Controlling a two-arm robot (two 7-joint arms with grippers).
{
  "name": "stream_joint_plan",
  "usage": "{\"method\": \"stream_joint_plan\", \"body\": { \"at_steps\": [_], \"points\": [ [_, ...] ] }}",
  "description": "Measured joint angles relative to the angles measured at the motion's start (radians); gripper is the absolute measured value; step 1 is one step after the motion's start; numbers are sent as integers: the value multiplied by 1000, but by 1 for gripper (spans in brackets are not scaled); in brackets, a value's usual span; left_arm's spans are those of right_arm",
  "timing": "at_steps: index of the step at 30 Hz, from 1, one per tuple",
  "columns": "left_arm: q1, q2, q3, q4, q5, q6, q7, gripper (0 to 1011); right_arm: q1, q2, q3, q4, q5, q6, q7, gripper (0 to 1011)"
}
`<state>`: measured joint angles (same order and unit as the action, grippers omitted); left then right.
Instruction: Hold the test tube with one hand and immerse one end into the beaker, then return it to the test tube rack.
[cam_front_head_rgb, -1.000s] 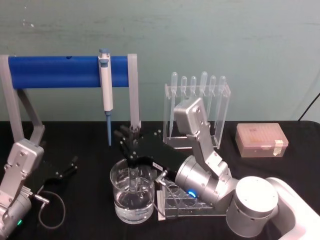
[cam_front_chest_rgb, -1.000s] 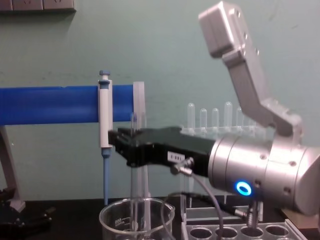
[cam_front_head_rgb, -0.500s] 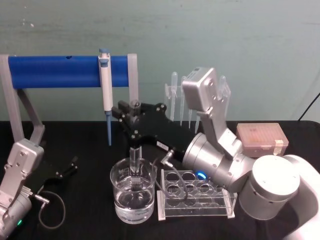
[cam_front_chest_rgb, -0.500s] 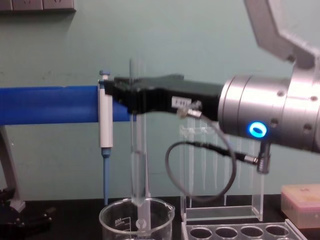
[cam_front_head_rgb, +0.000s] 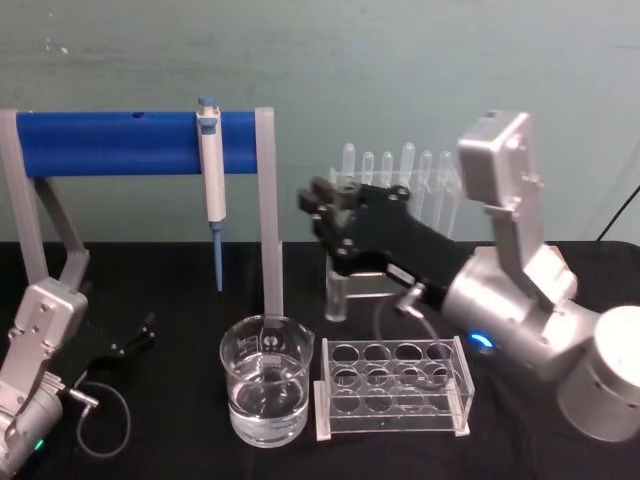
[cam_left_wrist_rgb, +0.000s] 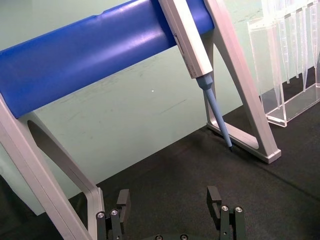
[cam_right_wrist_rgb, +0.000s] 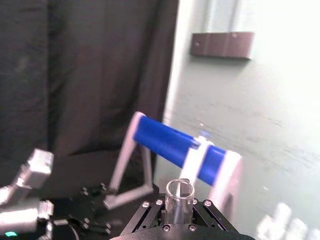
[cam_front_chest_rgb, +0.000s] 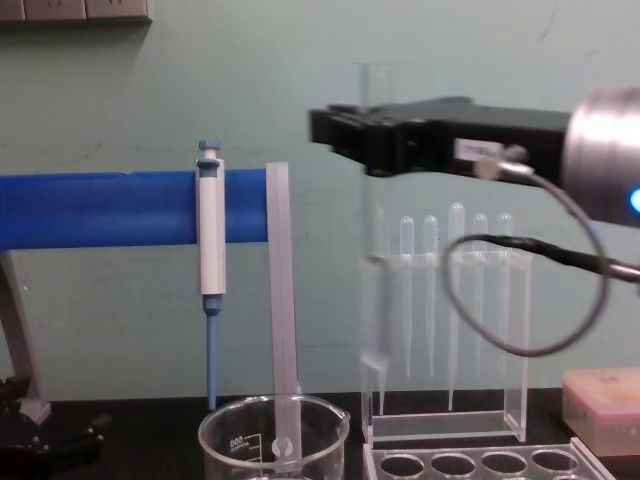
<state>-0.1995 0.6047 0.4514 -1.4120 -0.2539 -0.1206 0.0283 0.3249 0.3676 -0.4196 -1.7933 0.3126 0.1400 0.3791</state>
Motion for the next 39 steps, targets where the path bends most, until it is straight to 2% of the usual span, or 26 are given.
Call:
{"method": "stream_joint_plan", "body": {
  "at_steps": [7,12,22,39],
  "points": [
    [0,0,0,0,0,0,0,1000,-72,57,62,-24,15,-16,-17,136],
    [0,0,0,0,0,0,0,1000,-121,77,88,-25,19,-44,-23,136],
    [0,0,0,0,0,0,0,1000,-173,64,85,6,1,-106,-27,136],
    [0,0,0,0,0,0,0,1000,-179,24,72,85,-21,-158,-12,136]
  ]
}}
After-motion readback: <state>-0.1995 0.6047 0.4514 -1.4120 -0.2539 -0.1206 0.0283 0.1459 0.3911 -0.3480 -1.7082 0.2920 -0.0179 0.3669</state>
